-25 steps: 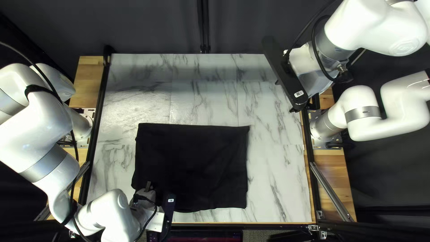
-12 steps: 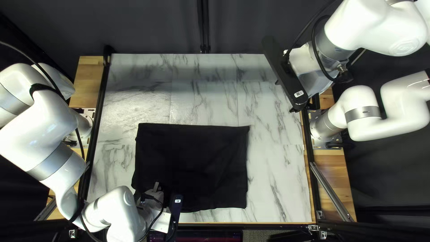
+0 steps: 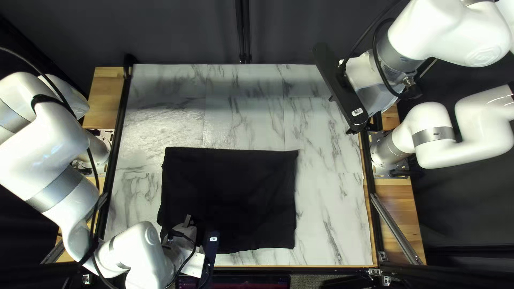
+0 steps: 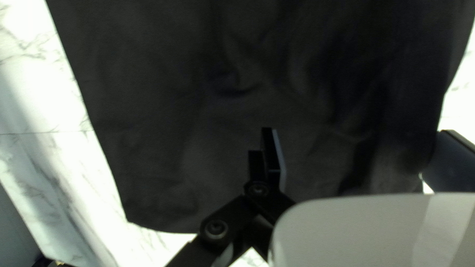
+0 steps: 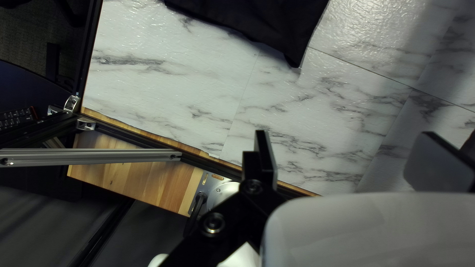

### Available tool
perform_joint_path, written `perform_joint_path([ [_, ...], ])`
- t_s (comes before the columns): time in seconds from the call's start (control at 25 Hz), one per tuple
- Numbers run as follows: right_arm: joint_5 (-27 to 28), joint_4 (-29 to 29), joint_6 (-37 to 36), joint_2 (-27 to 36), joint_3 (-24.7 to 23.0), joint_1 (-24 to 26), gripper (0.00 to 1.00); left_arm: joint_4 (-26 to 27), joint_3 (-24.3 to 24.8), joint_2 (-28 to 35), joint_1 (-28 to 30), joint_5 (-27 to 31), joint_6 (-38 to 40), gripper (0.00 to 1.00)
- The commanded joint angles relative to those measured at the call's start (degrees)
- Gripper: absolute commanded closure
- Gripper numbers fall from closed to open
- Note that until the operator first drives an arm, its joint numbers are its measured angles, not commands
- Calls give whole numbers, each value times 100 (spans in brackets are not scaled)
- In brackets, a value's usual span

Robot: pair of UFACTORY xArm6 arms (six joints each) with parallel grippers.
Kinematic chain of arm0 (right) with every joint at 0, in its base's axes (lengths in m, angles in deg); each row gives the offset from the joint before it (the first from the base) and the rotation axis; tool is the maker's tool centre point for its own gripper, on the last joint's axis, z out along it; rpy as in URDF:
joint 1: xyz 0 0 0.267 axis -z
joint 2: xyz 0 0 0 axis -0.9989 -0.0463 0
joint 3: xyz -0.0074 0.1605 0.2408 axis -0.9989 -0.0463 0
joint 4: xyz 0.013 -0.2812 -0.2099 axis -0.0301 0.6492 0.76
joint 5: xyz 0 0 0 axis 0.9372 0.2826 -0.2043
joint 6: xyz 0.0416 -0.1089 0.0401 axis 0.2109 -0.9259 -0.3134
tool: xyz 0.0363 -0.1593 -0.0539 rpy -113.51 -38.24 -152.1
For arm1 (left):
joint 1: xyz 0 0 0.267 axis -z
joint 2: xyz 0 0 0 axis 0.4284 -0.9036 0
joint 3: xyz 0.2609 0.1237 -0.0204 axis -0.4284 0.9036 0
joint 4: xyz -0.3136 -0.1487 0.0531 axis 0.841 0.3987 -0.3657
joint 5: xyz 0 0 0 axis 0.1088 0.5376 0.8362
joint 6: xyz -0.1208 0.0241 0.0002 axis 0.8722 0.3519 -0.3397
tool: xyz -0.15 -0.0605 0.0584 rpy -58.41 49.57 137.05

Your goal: Fold t-shirt

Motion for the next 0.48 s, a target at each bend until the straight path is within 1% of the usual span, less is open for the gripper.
perform_joint_path([
  [0.04, 0, 0, 0, 0, 0, 0, 0, -64, 54, 115, 58, 154, 71, 0],
  [0.28, 0, 0, 0, 0, 0, 0, 0, -108, -85, 26, 164, 302, 159, 0],
  [0.4, 0, 0, 0, 0, 0, 0, 0, -98, -277, -241, 183, 215, 185, 0],
  [0.48, 0, 0, 0, 0, 0, 0, 0, -87, -314, -348, 150, 124, 175, 0],
])
